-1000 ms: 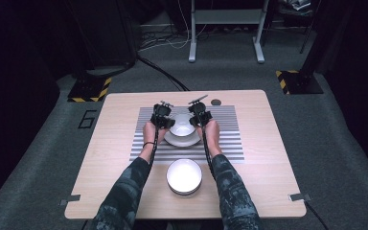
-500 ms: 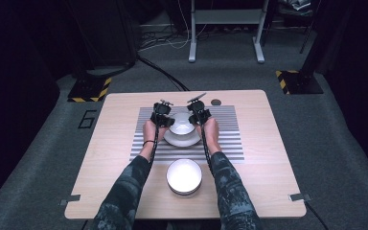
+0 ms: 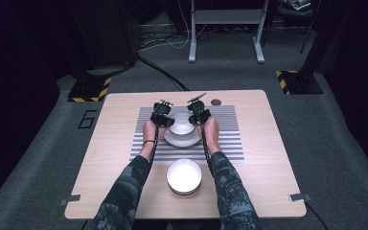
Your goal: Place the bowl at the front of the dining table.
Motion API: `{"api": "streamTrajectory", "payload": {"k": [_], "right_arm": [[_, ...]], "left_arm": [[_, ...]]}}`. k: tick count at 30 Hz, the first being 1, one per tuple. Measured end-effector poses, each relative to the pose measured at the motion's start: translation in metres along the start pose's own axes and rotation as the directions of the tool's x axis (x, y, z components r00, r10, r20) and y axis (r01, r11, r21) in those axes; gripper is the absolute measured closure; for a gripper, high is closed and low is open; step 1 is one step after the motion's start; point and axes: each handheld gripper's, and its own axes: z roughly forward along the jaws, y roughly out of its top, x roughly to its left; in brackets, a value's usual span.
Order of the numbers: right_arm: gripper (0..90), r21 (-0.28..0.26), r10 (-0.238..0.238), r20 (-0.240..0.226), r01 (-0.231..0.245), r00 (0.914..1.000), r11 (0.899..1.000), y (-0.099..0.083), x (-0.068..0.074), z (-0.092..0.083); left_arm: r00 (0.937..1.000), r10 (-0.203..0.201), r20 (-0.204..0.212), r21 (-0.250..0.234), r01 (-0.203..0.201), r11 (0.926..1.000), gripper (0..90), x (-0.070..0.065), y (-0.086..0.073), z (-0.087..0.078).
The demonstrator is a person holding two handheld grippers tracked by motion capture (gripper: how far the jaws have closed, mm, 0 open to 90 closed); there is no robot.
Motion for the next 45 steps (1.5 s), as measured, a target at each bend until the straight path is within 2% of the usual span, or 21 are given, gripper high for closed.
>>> {"api": "streamTrajectory", "payload": {"k": [9, 11, 15, 19, 21, 27, 30, 33, 39, 45], "right_arm": [[79.6, -0.001, 0.006, 0.006, -0.006, 1.0, 1.0, -0.001, 0.0, -0.001], [78.1, 0.001, 0.003, 0.009, -0.003, 1.0, 1.0, -0.001, 0.0, 0.0], [67.5, 0.009, 0.025, 0.0, -0.025, 0.9997, 1.0, -0.002, -0.002, -0.003], [47.4, 0.006, 0.029, -0.011, -0.029, 0.9995, 1.0, -0.001, -0.003, -0.008], [39.1, -0.003, 0.039, -0.013, -0.039, 0.9992, 0.999, 0.0, -0.004, -0.012], [16.5, -0.017, 0.015, -0.026, -0.015, 0.9995, 1.0, -0.001, -0.002, -0.027], [13.2, -0.016, -0.013, -0.032, 0.012, 0.9994, 1.0, -0.003, 0.001, -0.032], [8.2, -0.013, -0.024, -0.03, 0.024, 0.9993, 1.0, -0.006, 0.003, -0.037], [0.0, -0.032, -0.03, -0.061, 0.028, 0.9977, 0.999, -0.012, 0.0, -0.049], [0.0, -0.059, -0.057, -0.087, 0.052, 0.9945, 0.997, -0.018, -0.001, -0.067]], "left_arm": [[0.9999, -0.004, 0.015, 0.009, 0.004, 0.9999, 78.0, 0.001, -0.001, 0.001], [0.9998, -0.003, 0.017, 0.006, 0.003, 1.0, 75.2, 0.001, 0.0, 0.001], [0.9998, -0.01, 0.015, 0.004, 0.01, 0.9999, 66.6, 0.001, 0.001, -0.003], [0.9995, -0.023, 0.021, 0.01, 0.023, 0.9997, 50.7, 0.004, 0.002, -0.007], [0.9986, -0.034, 0.04, 0.01, 0.034, 0.9994, 43.9, 0.006, 0.002, -0.011], [0.9956, -0.052, 0.078, -0.006, 0.052, 0.9986, 25.6, 0.009, 0.001, -0.025], [0.9943, -0.056, 0.091, -0.008, 0.057, 0.9983, 14.4, 0.008, 0.0, -0.031], [0.9945, -0.049, 0.093, -0.02, 0.051, 0.9985, 12.0, 0.007, -0.002, -0.037], [0.9938, -0.05, 0.1, -0.032, 0.053, 0.9981, 7.0, 0.007, -0.01, -0.044], [0.9949, -0.043, 0.091, -0.032, 0.046, 0.9984, 5.0, 0.009, -0.018, -0.053]]}}
